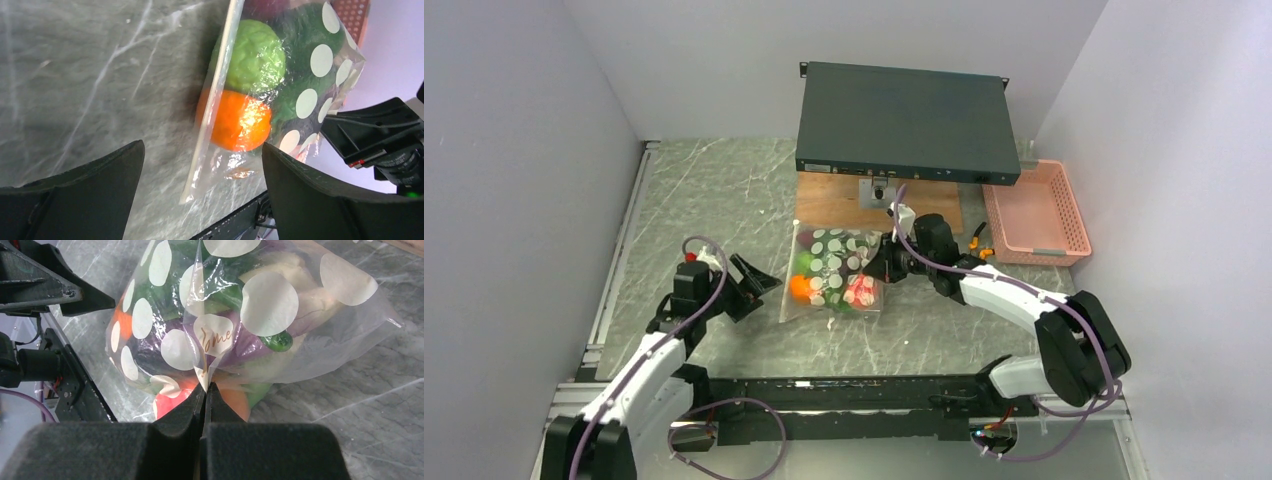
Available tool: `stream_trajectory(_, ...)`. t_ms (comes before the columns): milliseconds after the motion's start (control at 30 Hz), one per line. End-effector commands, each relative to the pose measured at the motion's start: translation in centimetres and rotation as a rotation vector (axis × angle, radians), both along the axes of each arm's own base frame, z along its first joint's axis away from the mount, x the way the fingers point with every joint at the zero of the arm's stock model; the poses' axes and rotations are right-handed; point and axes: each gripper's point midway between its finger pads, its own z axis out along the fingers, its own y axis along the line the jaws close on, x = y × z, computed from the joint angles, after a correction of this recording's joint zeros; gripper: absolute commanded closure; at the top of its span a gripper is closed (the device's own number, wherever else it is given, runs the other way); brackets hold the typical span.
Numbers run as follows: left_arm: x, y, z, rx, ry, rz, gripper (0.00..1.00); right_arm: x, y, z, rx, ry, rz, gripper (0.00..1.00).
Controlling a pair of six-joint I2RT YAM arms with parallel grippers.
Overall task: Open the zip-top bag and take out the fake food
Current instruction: Move the zipper food storage bag to the center of the board, then pick up the zipper food storage bag at the center of the board.
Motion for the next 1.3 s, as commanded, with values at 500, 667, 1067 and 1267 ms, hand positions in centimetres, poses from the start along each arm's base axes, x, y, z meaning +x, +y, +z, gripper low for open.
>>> stream_trajectory(500, 4.8, -5.1, 1.7, -0.178, -0.206, -0.269, 0.25, -1.0, -2.8, -3.2, -0.08, -0.007, 0.03, 1.0)
stream_trajectory(667, 6.5, -6.0, 3.4, -0.271, -0.284, -0.28, 0.4, -1.3, -3.0, -3.2, -0.074, -0.014, 0.044, 1.0)
stream_trajectory(1067, 7.3, -8.1, 4.2, -0.315, -0.293, -0.392, 0.78, -1.7, -2.5, -2.1, -0.039, -0.055, 0.114, 1.0)
stream_trajectory(1267, 7.2, -8.6, 2.5, -0.238, -0.225, -0.454, 0.69, -2.6, -1.5, -0.5, 0.015, -0.09, 0.217, 1.0)
